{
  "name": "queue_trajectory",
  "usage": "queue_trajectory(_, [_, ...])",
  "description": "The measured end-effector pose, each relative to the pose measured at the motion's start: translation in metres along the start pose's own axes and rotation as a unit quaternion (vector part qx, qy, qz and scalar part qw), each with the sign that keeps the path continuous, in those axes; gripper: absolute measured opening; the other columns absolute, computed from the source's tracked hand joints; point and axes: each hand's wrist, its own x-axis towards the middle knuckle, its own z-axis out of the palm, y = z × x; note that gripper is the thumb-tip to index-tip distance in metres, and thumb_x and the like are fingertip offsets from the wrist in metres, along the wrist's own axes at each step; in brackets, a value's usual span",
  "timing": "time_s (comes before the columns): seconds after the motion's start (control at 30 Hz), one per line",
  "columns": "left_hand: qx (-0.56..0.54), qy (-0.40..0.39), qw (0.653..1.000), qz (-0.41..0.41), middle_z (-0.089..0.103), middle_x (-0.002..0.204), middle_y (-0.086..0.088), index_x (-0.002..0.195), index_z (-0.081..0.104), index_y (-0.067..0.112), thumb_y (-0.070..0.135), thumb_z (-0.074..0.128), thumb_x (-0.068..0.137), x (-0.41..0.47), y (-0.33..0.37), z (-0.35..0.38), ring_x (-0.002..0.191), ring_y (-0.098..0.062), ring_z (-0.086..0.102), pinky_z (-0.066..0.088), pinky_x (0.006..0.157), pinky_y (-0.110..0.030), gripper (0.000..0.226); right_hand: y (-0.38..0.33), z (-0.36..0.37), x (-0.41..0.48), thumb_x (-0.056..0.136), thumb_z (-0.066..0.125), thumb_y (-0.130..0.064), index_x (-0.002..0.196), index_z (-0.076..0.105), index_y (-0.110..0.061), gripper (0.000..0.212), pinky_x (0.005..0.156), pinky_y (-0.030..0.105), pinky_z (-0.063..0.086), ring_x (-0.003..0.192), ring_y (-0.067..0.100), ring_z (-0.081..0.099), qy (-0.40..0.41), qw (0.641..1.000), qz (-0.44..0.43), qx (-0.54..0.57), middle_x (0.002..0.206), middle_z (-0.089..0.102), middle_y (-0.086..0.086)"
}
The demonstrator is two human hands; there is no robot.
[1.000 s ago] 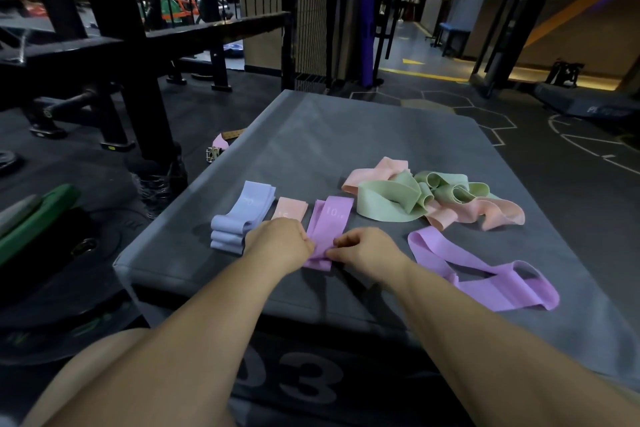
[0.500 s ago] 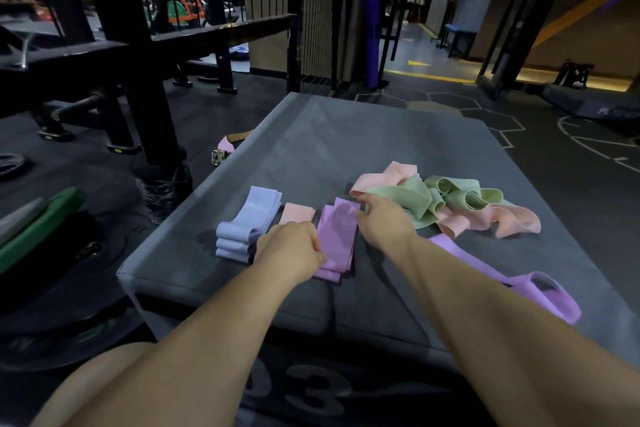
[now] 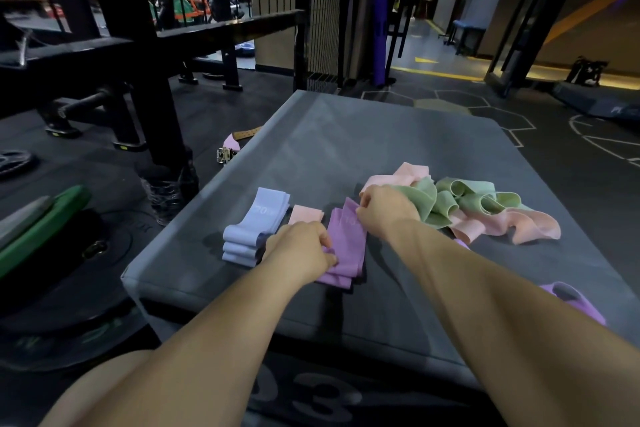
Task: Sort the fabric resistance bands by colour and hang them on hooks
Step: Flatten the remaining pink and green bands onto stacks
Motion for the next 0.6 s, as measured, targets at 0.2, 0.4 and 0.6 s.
queue_trajectory(0.2, [-0.108,0.029,0.994,-0.01,0.055,0.129,0.002,0.129,0.048,0.026,0.039,0.069,0.081,0.006,0.0,0.003,0.117,-0.023,0.053,0.046,0.097,-0.04,0.054,-0.001,-0.014,-0.008,0.086,0.058,-0.009,0.07,0.054,-0.02,0.02,0.061,0.025,0.041,0.064,0.016,0.051,0.017,0.957,-0.031,0.289,0.067,0.056,-0.002])
queue_trajectory(0.4, [-0.233,0.037,0.972,-0.001,0.044,0.144,0.0,0.152,0.011,0.026,0.03,0.067,0.086,0.005,0.006,0.001,0.129,-0.022,0.046,0.04,0.106,-0.04,0.087,-0.008,-0.031,-0.028,0.094,0.053,-0.001,0.073,0.047,-0.018,0.028,0.051,0.023,0.046,0.052,0.013,0.047,-0.086,0.825,-0.029,0.558,0.061,0.047,-0.001])
queue_trajectory(0.6, [-0.393,-0.033,0.919,0.007,0.068,0.112,0.001,0.121,0.05,0.019,0.023,0.069,0.086,-0.001,0.006,-0.003,0.104,-0.017,0.065,0.051,0.095,-0.043,0.04,-0.007,-0.037,-0.034,0.097,0.052,-0.005,0.075,0.05,-0.019,0.026,0.044,0.017,0.045,0.046,0.008,0.05,-0.104,0.791,-0.013,0.602,0.061,0.05,-0.001])
